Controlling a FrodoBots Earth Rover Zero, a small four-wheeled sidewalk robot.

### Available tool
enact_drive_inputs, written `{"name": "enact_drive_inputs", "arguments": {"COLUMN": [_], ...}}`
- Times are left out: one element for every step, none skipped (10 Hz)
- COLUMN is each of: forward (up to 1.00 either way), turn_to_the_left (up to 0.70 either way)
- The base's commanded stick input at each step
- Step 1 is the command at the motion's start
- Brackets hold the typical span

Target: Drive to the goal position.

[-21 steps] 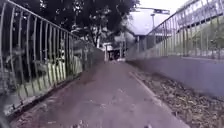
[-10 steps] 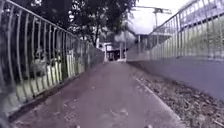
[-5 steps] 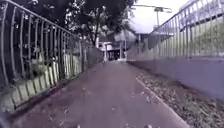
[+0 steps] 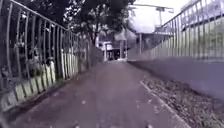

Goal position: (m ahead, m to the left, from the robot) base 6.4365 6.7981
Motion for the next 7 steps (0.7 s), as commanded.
{"name": "enact_drive_inputs", "arguments": {"forward": [0.7,0.7,0.7,0.7,0.7,0.7,0.7], "turn_to_the_left": [0.0,0.0,0.0,0.0,0.0,0.0,0.0]}}
